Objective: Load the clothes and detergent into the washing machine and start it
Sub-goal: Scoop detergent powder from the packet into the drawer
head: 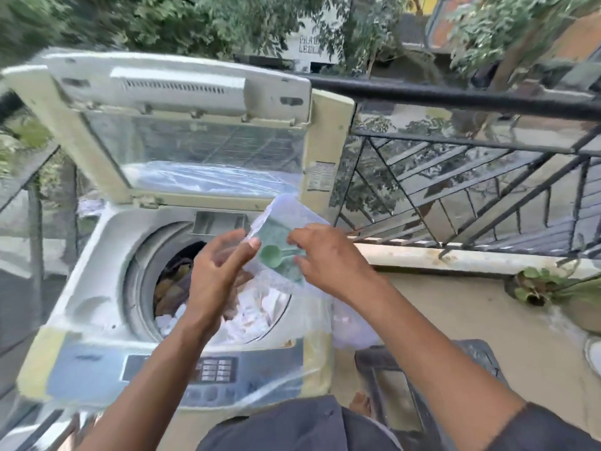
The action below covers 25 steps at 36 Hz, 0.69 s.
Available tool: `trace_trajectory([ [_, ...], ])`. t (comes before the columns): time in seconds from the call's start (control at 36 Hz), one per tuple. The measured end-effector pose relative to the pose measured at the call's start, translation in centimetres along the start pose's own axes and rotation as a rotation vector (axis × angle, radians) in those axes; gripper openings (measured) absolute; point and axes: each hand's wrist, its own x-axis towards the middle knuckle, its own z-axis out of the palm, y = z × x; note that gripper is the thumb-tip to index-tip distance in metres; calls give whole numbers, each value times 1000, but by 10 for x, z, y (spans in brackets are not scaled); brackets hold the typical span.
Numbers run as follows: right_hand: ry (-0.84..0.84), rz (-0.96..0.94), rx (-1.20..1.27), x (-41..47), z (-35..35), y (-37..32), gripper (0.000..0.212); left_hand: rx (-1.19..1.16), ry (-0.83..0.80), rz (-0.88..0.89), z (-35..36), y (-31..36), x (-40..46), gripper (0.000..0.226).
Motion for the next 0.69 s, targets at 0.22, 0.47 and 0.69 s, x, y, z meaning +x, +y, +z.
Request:
trace_trajectory([
  [0.22, -86, -8, -169, 42, 55, -40, 11, -46, 50, -31, -43, -2, -5, 69],
  [0.47, -75, -166, -170, 57, 72, -70, 25, -30, 118, -47, -68, -3, -10, 79],
  [0.69, -125, -304, -167, 64, 68, -84, 37, 51, 183, -36, -81, -9, -7, 74],
])
